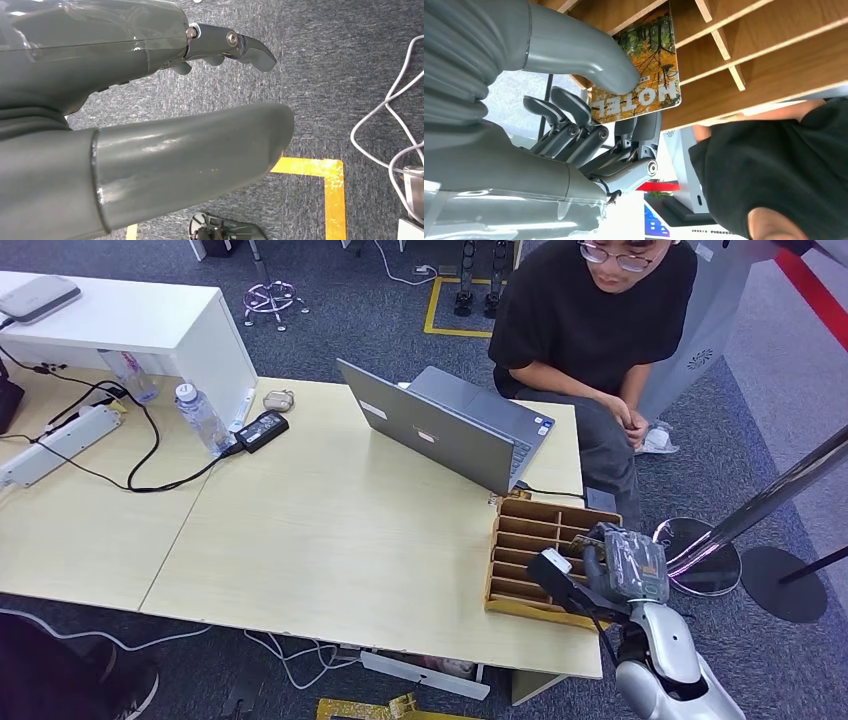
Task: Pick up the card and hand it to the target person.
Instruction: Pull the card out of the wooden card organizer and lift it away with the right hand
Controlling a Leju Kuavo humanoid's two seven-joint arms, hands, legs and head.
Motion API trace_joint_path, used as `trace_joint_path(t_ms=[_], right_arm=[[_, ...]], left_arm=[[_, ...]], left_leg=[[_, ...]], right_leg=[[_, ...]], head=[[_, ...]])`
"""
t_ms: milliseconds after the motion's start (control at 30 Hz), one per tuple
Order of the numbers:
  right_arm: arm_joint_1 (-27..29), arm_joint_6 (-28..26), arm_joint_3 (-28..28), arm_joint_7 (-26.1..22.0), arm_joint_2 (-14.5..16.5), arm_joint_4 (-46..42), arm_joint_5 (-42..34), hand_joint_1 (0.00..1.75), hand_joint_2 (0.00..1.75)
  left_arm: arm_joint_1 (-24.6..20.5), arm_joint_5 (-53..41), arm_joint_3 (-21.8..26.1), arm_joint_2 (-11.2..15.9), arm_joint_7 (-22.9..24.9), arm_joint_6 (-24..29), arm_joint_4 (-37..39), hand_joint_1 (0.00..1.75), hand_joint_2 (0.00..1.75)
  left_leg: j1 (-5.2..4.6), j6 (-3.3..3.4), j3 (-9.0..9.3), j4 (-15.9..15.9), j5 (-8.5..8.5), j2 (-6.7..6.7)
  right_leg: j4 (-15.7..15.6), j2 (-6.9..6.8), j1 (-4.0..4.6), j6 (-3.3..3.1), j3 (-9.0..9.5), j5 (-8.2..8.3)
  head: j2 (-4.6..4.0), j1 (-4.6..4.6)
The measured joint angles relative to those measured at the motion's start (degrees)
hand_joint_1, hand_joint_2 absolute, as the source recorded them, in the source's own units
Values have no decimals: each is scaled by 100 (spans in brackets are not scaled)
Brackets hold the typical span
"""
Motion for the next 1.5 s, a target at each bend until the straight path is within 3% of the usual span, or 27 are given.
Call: trace_joint_path(t_ms=[1033,1333,1500], right_arm=[[136,4,-117,-26,-124,-639,226,175,175],[148,21,-432,179,-352,-1221,787,174,175],[61,-152,-687,16,-435,-1427,787,168,175]], left_arm=[[3,54,0,0,-3,26,0,0,0],[6,87,0,0,-3,52,0,0,0],[6,14,-1,0,3,41,0,0,0]], left_leg=[[0,0,-1,0,0,0],[-1,0,-1,2,0,0],[-1,0,-2,1,0,0]], right_leg=[[0,0,0,0,-1,0],[0,0,-1,1,-1,1],[0,0,-1,1,-1,1]], head=[[0,0],[0,-1],[0,-1]])
